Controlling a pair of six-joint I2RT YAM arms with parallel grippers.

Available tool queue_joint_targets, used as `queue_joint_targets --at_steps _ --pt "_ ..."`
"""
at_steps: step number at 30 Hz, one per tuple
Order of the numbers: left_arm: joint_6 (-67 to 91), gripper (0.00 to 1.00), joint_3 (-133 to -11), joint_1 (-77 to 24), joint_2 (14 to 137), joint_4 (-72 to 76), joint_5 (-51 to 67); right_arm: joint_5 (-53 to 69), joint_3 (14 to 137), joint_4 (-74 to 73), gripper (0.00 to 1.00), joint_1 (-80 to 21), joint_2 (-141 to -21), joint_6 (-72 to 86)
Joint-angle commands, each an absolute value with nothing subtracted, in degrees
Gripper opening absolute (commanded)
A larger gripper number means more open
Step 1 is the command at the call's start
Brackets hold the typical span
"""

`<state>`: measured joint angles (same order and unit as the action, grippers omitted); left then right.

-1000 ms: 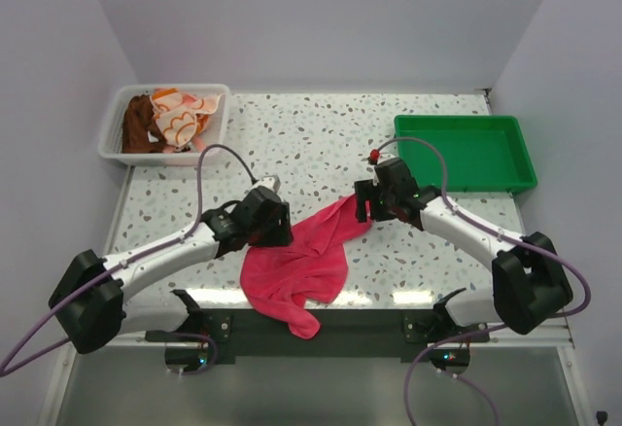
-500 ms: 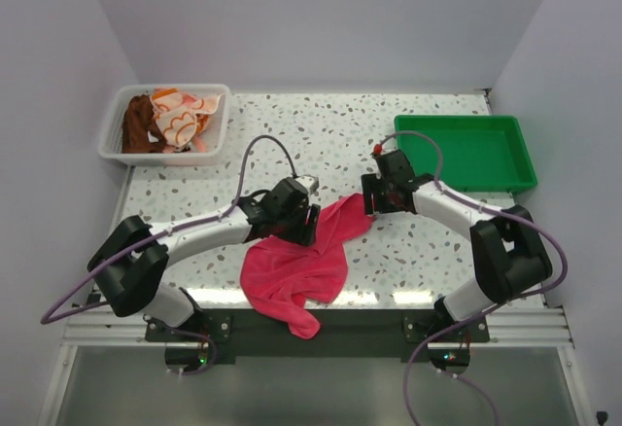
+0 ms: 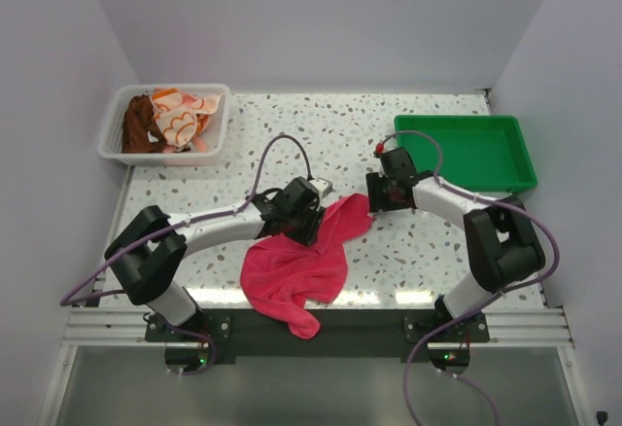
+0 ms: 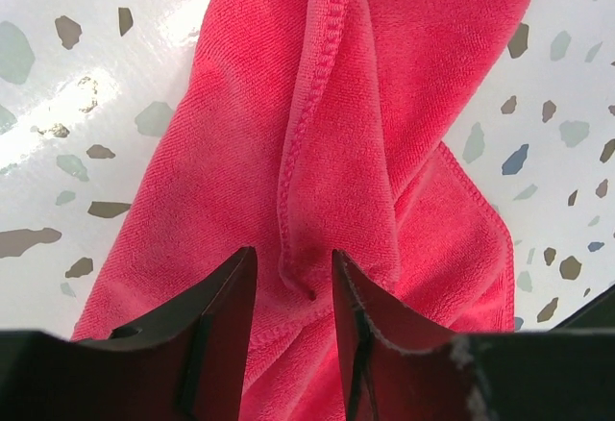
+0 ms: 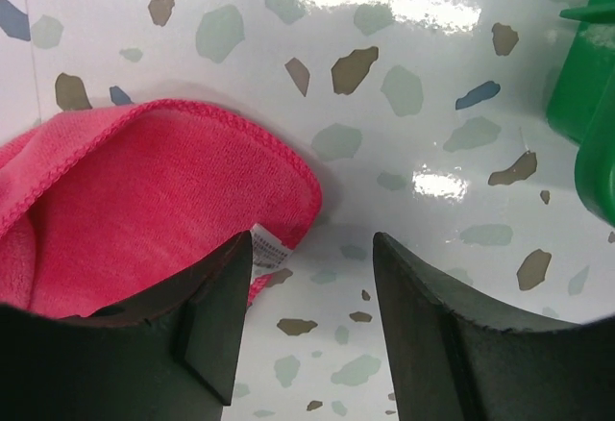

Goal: Fold and stack the towels
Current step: Flatten out the crumpled towel

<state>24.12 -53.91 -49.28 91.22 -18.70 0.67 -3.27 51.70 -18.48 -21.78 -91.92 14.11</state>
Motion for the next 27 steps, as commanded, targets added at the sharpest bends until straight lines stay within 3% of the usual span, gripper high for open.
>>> queue_joint_targets --at_steps 1,10,14,17,20,27 --pt "21.7 0.41 -56.4 -49.6 91.5 -18.7 0.2 -2.1 54.9 -15.7 0.56 -20.9 -93.9 12.4" --pt "21.3 0.40 -56.0 -49.7 91.9 -17.8 0.7 -0.4 57.3 -15.1 0.55 -20.7 -98.1 12.0" --pt "20.9 0.30 -56.2 -49.7 92.3 -17.5 1.0 -0.4 57.6 -14.7 0.55 -20.7 -99.5 11.7" --pt "20.6 0.12 -56.2 -49.7 92.0 -18.1 0.6 -0.2 57.9 -14.9 0.54 -20.7 -100.5 11.3" --pt "20.1 0.02 -56.5 -49.6 91.3 -19.2 -1.3 1.3 58.2 -15.7 0.50 -20.7 -101.0 11.1" --pt "19.5 0.00 -58.2 -49.2 91.0 -21.4 -4.7 4.7 58.4 -18.8 0.41 -20.6 -101.5 10.5"
